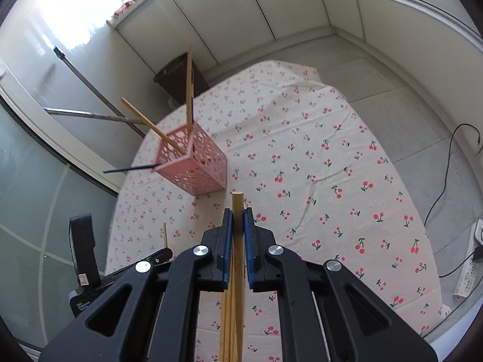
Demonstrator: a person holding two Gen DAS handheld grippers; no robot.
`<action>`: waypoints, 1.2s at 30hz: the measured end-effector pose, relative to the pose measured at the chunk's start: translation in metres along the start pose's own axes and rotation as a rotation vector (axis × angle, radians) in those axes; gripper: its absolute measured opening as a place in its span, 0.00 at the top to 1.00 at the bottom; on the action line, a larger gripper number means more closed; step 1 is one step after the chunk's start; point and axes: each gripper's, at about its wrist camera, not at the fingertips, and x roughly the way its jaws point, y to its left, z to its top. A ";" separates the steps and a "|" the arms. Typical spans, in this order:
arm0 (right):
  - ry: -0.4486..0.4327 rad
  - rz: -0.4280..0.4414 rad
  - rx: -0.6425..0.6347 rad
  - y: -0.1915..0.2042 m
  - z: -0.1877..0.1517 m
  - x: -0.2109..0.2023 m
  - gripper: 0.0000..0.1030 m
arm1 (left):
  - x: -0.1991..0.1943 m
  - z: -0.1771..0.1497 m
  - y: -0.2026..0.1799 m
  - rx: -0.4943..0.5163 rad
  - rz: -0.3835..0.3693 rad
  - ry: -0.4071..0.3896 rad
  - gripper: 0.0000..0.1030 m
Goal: Organize utensils
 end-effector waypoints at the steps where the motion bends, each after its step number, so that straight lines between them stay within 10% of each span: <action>1: -0.011 0.006 0.000 0.000 0.000 -0.006 0.92 | -0.016 -0.002 -0.005 0.012 -0.019 -0.035 0.95; 15: -0.202 0.100 -0.013 0.004 0.009 -0.094 0.92 | -0.159 -0.028 -0.021 0.079 -0.098 -0.407 0.95; 25: -0.245 0.133 0.106 -0.020 0.034 -0.106 0.92 | -0.220 0.043 -0.056 0.024 -0.146 -0.578 0.95; 36: -0.210 0.132 0.139 -0.033 0.043 -0.093 0.92 | -0.171 0.124 -0.082 -0.062 -0.033 -0.596 0.94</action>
